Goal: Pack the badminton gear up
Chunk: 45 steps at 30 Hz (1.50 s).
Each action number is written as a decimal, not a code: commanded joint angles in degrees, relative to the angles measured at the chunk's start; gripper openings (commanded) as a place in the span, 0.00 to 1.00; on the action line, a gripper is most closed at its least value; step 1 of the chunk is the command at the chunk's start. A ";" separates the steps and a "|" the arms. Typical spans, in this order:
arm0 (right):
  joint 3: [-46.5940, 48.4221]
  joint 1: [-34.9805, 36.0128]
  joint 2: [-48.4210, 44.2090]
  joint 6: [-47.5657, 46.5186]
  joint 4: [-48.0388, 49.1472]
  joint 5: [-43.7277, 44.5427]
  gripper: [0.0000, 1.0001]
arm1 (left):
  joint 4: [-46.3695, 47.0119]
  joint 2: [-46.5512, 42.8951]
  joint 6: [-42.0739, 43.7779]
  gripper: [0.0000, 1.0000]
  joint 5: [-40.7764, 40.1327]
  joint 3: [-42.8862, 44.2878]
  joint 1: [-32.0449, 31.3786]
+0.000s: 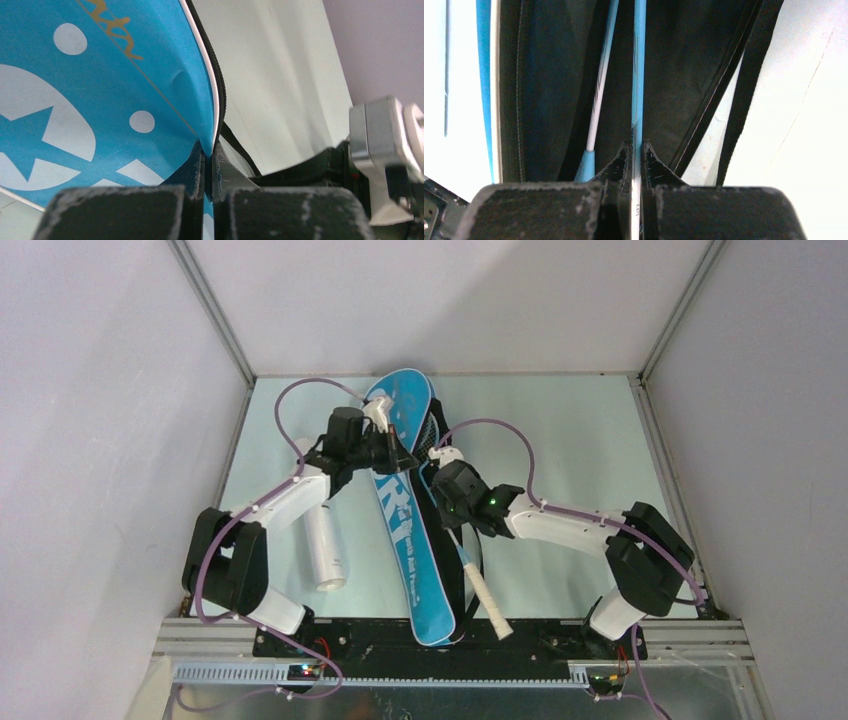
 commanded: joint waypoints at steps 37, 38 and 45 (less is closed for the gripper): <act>7.36 -8.50 9.35 9.58 23.31 -29.54 0.00 | 25.45 -6.34 -17.10 0.00 12.24 -10.10 -5.09; 7.38 -8.94 9.67 10.01 23.59 -31.56 0.00 | 25.61 -6.35 -17.16 0.00 12.31 -10.11 -5.12; 9.11 -9.39 15.16 11.83 26.43 -36.22 0.01 | 28.16 -7.03 -18.90 0.00 13.11 -11.17 -5.09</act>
